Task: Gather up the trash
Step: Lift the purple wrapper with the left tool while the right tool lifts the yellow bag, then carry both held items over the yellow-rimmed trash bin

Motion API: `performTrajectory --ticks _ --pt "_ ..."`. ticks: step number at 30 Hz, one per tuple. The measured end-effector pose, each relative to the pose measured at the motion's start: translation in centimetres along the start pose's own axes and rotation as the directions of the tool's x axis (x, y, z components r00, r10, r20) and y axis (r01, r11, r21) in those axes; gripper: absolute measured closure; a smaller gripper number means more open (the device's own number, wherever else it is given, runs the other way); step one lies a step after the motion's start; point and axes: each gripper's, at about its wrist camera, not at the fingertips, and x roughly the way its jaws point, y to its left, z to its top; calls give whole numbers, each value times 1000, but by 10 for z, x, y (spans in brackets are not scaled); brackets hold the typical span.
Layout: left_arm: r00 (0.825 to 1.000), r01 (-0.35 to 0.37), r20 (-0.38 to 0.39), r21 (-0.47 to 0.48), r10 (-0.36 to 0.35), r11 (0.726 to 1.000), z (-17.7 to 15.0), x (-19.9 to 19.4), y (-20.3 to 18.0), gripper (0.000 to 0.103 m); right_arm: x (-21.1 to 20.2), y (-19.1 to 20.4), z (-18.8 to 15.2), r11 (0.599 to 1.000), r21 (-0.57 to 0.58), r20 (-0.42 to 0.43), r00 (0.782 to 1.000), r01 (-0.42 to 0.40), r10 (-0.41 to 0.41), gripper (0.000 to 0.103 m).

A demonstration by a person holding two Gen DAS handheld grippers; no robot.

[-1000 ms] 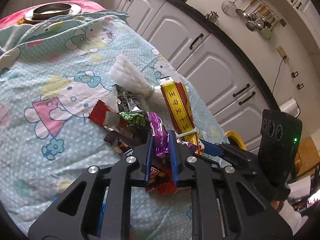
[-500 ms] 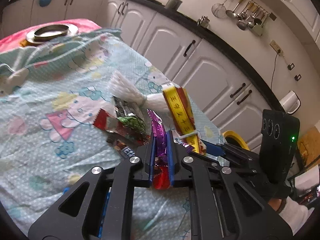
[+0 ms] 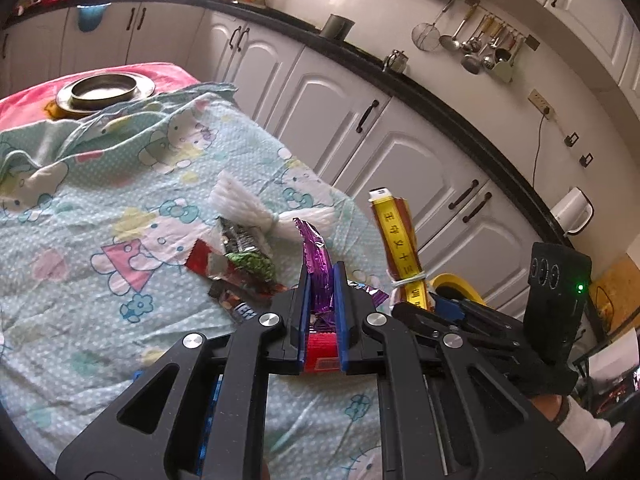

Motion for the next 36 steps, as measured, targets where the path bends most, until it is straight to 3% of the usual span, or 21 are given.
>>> performTrajectory --ticks 17,36 --pt "999 31 24 124 -34 992 2 6 -65 97 -68 -28 -9 997 34 99 992 75 -78 54" --pt "998 53 8 234 -57 971 -6 27 -125 97 -125 -73 -30 977 118 170 966 176 -195 54"
